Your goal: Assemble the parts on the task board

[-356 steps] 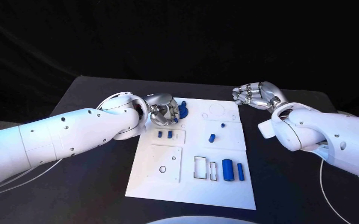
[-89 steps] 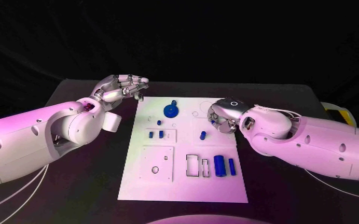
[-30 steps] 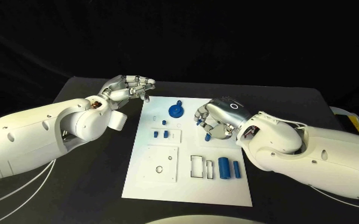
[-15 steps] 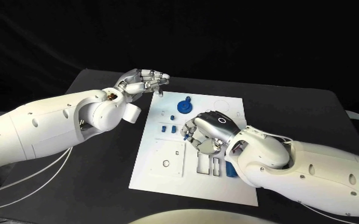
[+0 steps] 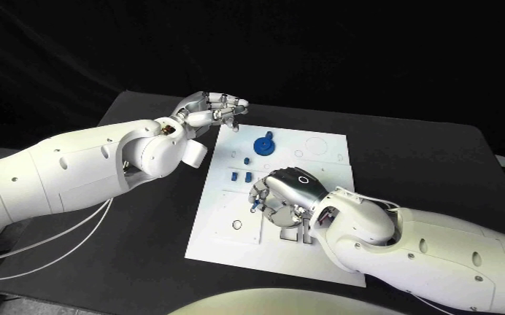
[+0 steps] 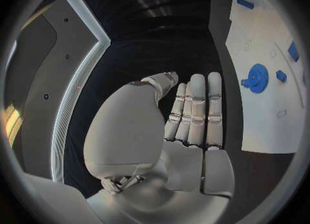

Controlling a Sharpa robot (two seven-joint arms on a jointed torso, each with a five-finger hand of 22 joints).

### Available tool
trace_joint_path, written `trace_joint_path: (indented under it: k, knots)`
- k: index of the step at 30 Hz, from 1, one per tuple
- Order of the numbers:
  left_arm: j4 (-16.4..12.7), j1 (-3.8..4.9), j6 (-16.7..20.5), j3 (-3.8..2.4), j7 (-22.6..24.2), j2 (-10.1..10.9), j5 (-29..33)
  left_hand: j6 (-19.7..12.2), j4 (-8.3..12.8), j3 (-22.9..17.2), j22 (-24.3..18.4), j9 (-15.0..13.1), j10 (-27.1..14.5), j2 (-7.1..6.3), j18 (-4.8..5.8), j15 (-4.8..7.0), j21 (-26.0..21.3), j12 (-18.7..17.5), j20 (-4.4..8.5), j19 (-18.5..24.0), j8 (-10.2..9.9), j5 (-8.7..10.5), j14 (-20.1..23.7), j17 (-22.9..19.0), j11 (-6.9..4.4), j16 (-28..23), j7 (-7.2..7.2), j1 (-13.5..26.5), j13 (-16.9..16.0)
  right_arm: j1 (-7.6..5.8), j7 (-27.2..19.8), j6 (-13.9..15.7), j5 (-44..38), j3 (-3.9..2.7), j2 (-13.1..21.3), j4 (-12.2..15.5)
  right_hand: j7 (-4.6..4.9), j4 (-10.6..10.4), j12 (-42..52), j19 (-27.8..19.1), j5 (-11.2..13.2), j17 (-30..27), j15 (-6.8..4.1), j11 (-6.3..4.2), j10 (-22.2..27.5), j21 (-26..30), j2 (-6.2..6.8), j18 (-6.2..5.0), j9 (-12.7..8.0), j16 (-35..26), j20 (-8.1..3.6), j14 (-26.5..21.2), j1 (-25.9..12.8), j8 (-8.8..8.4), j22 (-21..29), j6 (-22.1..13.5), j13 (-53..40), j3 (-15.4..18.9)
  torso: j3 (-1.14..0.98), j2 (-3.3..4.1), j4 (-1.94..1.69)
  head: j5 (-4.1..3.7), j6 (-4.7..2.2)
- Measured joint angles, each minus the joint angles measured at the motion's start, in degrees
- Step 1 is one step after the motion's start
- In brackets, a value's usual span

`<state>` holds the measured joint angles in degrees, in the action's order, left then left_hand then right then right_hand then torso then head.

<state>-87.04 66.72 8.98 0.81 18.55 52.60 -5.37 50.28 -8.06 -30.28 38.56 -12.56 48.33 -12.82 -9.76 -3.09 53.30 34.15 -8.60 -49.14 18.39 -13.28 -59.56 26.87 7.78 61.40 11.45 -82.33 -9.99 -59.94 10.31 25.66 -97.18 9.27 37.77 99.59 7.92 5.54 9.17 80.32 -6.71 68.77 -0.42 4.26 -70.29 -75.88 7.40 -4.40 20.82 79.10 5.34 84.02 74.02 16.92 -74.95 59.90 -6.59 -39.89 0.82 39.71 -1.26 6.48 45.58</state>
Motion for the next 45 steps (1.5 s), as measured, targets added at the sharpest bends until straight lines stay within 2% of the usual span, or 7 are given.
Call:
trace_joint_path:
  k: [11,45]
  knots:
    - [0.18,0.0,-0.03,0.0,-0.05,-0.06,0.0,0.0,0.0,0.0,0.0,0.0,0.0,0.0,0.0,0.0,0.0,0.0,-0.21,-0.21,0.0,0.0,0.0,0.0,0.0,0.0,0.0,0.0,0.0,0.58,-0.07,-0.45,-0.12,0.08,-0.65,-1.12,0.06,0.01,0.0,0.0,0.11,-0.06,0.0,0.02,-0.01,0.0,0.16,0.0,0.0,0.0,0.0,0.0,-0.15,0.18,0.01,0.05,0.0,0.01,-0.01,0.0,0.07,0.45,0.37]
    - [0.14,0.0,-0.14,0.0,-0.16,0.09,0.0,-0.21,-0.01,0.33,-0.1,-0.01,-0.2,0.0,0.0,-0.2,-0.23,0.0,-0.21,-0.21,0.01,0.0,0.2,0.01,0.21,0.0,0.21,0.0,0.04,0.73,1.5,-2.42,-2.74,-0.05,-2.3,-2.04,-0.04,0.07,0.0,0.0,0.33,-0.25,0.0,0.01,0.21,0.21,0.47,-0.01,0.24,0.0,0.0,0.0,-0.44,0.15,0.03,-0.25,-0.05,0.07,-0.02,0.01,0.05,0.49,0.75]
